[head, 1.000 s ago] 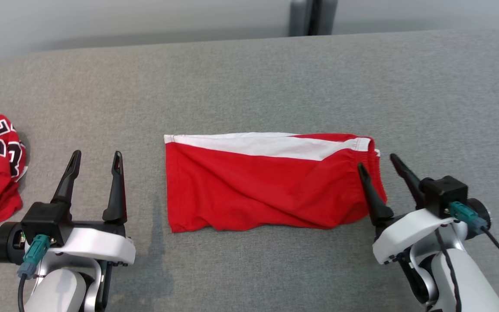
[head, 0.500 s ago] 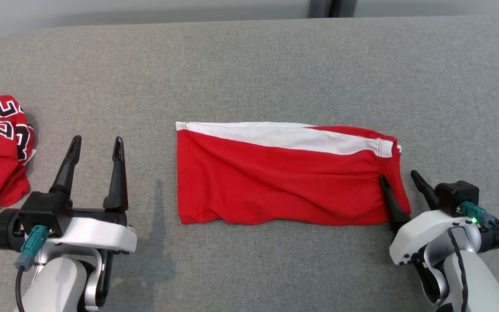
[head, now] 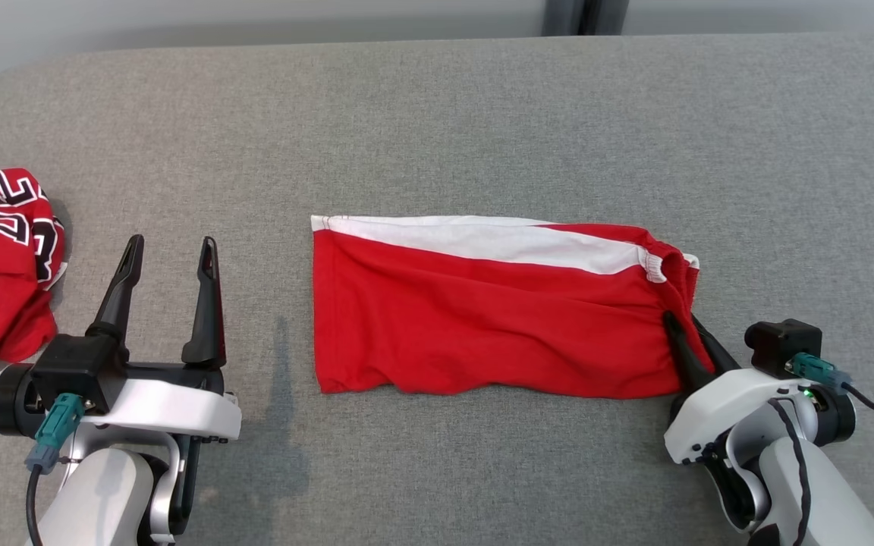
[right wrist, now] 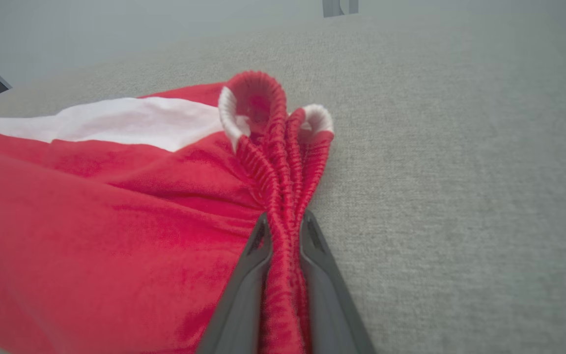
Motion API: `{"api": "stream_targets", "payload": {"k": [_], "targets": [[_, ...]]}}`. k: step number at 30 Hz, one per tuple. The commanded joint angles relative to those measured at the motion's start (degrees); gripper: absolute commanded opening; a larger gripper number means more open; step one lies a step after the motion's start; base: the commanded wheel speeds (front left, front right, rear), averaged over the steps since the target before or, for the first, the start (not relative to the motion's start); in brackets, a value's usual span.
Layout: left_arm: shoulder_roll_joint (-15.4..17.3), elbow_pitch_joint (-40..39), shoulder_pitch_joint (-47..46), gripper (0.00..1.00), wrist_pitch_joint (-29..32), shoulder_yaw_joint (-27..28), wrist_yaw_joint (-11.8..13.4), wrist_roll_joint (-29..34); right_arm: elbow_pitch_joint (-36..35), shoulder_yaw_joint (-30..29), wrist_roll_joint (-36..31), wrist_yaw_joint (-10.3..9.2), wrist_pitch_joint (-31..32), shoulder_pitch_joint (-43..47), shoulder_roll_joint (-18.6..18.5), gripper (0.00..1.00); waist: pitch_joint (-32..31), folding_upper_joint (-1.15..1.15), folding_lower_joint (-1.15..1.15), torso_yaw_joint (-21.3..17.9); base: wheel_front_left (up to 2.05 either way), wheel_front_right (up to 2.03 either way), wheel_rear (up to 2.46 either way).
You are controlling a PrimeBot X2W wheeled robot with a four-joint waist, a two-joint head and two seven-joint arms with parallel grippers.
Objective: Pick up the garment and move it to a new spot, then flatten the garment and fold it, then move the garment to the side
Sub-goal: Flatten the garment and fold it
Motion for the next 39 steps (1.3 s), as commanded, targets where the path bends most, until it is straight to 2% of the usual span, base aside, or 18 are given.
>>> {"api": "stream_targets", "payload": {"k": [1, 11, 15, 20, 24, 31, 39], "targets": [[0.2, 0.1, 0.2, 1.0, -0.4, 0.4, -0.1, -0.1, 0.6, 0.1, 1.2, -0.02, -0.4, 0.2, -0.7, 0.0, -0.2, 0.0, 0.0, -0.3, 0.0, 0.0, 0.0], [0.4, -0.8, 0.5, 1.0, -0.5, 0.8, 0.1, -0.4, -0.7, -5.3, 3.4, -0.06, -0.8, 0.8, -5.8, 0.0, -1.1, 0.0, 0.0, -2.3, 0.0, 0.0, 0.0], [0.5, -0.9, 0.5, 1.0, -0.5, 0.9, 0.1, -0.7, -1.3, -6.1, 3.8, -0.06, -0.1, 0.0, -5.9, 0.0, -1.1, 0.0, 0.0, -2.9, 0.0, 0.0, 0.0], [0.8, -1.1, 0.3, 1.0, -0.1, 0.7, 0.3, -0.6, -4.2, -5.2, 6.2, -0.03, 1.4, -1.5, -4.1, 0.0, -1.2, 0.0, 0.0, -3.6, 0.0, 0.0, 0.0], [0.9, -1.7, 0.3, 1.0, 0.2, 0.4, 0.4, -0.6, -7.6, -2.7, 5.8, -0.02, 3.2, -2.9, -2.5, 0.0, -1.5, 0.0, 0.0, -3.9, 0.0, 0.0, 0.0], [0.7, -2.3, -0.3, 1.0, 0.9, -0.7, 0.5, -0.1, -13.2, 7.2, 6.9, -0.02, 6.4, -5.2, -0.3, 0.0, -1.8, 0.0, 0.0, -2.7, 0.0, 0.0, 0.0], [0.1, -1.8, -1.5, 1.0, 1.0, -2.2, -0.4, 0.0, -11.8, 18.0, 12.0, -0.02, 3.9, -8.3, 0.0, 0.0, -1.2, 0.0, 0.0, -0.1, 0.0, 0.0, 0.0]]}}
